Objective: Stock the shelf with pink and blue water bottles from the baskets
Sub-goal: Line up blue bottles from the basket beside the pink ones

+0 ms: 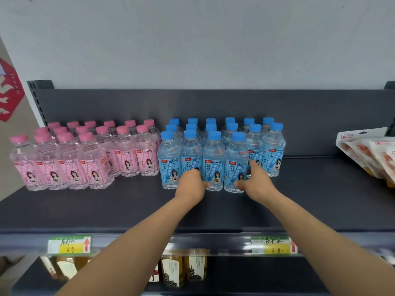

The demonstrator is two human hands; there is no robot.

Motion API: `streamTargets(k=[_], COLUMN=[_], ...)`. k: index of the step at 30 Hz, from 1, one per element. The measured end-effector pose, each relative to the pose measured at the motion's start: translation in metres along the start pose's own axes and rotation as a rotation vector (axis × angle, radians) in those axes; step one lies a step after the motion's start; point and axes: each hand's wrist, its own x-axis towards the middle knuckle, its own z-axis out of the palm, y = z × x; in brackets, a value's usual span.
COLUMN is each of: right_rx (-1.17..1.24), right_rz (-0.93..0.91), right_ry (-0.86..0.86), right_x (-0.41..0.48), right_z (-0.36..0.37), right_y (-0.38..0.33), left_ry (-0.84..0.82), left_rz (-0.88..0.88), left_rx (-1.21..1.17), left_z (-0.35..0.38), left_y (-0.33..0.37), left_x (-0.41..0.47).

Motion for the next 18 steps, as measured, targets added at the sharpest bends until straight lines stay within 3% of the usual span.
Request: streamTargets(k=[9, 14, 18], right_rx=[0.007, 0.145, 0.103], right_rz=[0.026, 0.051, 0.042], right_ry=[0.079, 0.044, 0.069], right_x=[0.013, 0.006, -0.01], right_z=[0.009, 0.01, 0.006], right_y=[0.004, 0.007, 0.007], left_ry=[0.104, 0.041, 0.011], left_rz=[-0.05, -0.006, 0.058], left_rx=[0.07, 0.037, 0.001], left_z=[0.005, -0.002, -0.01], left_y=[0.003, 0.002, -0.002], left_x=[0.004, -0.003, -0.017])
